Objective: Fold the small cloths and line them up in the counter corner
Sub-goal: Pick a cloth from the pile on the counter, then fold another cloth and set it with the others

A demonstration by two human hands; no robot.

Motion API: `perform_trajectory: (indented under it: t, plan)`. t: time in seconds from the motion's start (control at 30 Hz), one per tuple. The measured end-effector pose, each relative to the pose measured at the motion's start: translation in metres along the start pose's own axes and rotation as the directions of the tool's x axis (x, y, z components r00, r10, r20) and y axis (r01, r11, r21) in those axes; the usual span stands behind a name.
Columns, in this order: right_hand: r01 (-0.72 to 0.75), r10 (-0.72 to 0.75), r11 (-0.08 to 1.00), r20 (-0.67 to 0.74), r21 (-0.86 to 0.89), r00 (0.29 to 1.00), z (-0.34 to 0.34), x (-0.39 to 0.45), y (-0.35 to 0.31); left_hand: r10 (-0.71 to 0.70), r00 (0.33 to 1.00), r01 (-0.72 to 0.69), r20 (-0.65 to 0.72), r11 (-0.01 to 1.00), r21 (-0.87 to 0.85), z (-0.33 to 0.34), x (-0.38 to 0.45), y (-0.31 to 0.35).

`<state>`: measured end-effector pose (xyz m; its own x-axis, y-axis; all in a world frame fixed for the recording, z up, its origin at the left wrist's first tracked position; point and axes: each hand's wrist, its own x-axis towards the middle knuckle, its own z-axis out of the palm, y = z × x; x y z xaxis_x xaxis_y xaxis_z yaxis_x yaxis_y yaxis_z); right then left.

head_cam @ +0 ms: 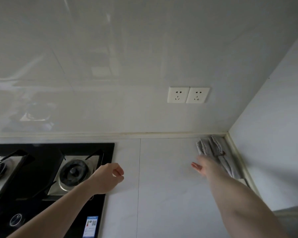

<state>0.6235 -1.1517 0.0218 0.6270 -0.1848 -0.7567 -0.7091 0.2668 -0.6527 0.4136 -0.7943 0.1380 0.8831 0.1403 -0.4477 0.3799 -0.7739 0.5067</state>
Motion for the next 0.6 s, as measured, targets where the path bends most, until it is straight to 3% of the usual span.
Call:
perform_trajectory:
  t: [0.13,0.3,0.47,0.6]
  plan:
    - [0.002,-0.013,0.939,-0.031,-0.345,0.999,0.009,-0.016,0.025,-0.025,0.999,0.024,-0.022,0.999,-0.035,-0.006,-0.016,-0.017]
    - [0.174,-0.197,0.610,0.064,-0.773,0.978,0.027,-0.041,0.082,-0.067,0.994,0.060,-0.086,0.995,-0.084,-0.021,-0.051,-0.050]
    - [0.360,-0.182,0.450,0.310,-0.818,0.933,0.087,-0.119,0.125,-0.104,0.986,0.079,-0.132,0.980,-0.181,-0.042,-0.109,-0.101]
    - [0.571,-0.223,0.300,0.525,-0.764,0.821,0.153,-0.212,0.156,-0.156,0.967,0.107,-0.200,0.966,-0.234,-0.059,-0.169,-0.160]
